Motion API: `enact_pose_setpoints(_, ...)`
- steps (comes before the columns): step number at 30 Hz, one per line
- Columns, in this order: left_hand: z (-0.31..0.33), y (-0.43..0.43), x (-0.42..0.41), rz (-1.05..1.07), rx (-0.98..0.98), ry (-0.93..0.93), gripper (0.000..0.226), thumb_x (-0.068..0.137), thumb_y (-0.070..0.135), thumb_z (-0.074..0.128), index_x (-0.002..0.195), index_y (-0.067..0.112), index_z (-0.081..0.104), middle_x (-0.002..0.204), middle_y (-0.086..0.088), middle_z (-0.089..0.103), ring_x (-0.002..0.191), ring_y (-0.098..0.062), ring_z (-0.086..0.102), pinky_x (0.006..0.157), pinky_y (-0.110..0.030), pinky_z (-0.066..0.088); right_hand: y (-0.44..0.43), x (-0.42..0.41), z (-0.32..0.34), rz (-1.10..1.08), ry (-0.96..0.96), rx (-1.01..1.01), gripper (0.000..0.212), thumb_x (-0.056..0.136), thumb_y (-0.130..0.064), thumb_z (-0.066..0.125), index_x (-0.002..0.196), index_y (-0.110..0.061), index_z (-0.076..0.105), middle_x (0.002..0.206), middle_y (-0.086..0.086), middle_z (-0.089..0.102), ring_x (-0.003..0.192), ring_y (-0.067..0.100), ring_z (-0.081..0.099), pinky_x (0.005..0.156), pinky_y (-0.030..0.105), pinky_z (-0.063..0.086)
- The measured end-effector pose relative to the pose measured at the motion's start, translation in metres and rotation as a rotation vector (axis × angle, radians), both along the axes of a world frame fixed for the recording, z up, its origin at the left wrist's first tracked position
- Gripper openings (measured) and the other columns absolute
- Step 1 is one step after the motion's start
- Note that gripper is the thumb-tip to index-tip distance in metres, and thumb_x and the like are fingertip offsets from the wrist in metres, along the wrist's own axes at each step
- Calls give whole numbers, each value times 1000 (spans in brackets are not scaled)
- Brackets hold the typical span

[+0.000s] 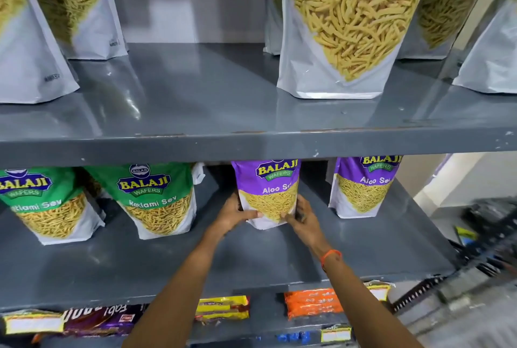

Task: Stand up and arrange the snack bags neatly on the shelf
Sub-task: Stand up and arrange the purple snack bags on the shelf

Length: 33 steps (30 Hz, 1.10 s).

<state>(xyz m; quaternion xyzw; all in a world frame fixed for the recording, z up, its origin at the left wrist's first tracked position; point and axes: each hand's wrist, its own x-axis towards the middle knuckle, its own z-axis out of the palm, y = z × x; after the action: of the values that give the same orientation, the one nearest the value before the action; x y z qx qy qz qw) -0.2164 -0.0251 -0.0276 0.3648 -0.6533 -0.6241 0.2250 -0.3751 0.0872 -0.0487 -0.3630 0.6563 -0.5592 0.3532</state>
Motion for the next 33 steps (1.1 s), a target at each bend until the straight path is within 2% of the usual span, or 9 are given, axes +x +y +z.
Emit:
enact_pose_setpoints(4,4,1,3,-91,37,24,65,71,-14,69,129,-2,42,133,-25,55,122,-38,54,108,-57,39,4,3,-8,-41,-12,-14,50,81,-6,68,119,-24,40,127,10,55,117,23,55,92,29,48)
enact_pose_setpoints(7,3,20,1,12,-16,67,82,70,-6,75,138,9,30,144,-17,44,131,-29,45,112,-50,35,6,2,-5,-80,36,-34,51,83,-11,68,125,-18,41,130,6,51,127,23,48,101,31,42)
enact_pose_setpoints(11,-6,64,-10,380,-401,-40,112,73,34,75,148,16,-5,160,-4,-8,147,-13,-7,120,-31,2,20,0,13,-350,581,-231,55,89,-21,55,139,-10,34,148,9,38,137,13,30,116,23,24)
enact_pose_setpoints(14,-7,103,-37,451,-757,-133,92,84,57,46,144,23,-14,155,2,-16,144,-5,-17,117,-15,-13,34,-12,26,-354,815,-300,55,90,-18,50,142,-11,31,152,8,31,143,14,20,119,23,14)
enact_pose_setpoints(17,-9,133,-88,335,-865,-27,69,95,41,35,143,22,-10,154,-1,-6,143,1,-13,119,-20,-6,55,-41,24,-342,874,-325,58,87,-8,53,141,-5,31,151,16,32,142,26,25,119,34,19)
enact_pose_setpoints(23,-19,134,-187,175,-512,-20,78,90,14,56,145,1,3,156,-11,-2,143,-16,5,106,-2,4,88,-146,-7,-379,554,-104,82,75,0,63,142,7,18,152,27,22,142,37,21,117,36,17)
enact_pose_setpoints(27,-27,103,-218,138,-229,31,70,77,-4,68,136,-9,30,148,-22,33,134,-26,35,115,-34,26,82,-201,-9,-45,298,-66,87,74,1,71,141,6,16,148,24,30,133,22,32,107,14,29)
enact_pose_setpoints(31,-35,109,-219,137,-87,126,53,76,-12,64,124,-8,42,122,-16,56,109,-21,53,86,-16,51,82,-226,-13,22,133,43,67,75,5,70,132,-1,35,136,22,49,126,34,48,108,46,39)
enact_pose_setpoints(33,-36,125,-214,134,-49,144,54,77,-9,65,126,-2,42,122,-11,57,109,-21,56,89,-23,51,98,-229,-14,58,128,46,61,76,-1,71,128,-8,41,132,15,55,121,26,53,102,40,43)
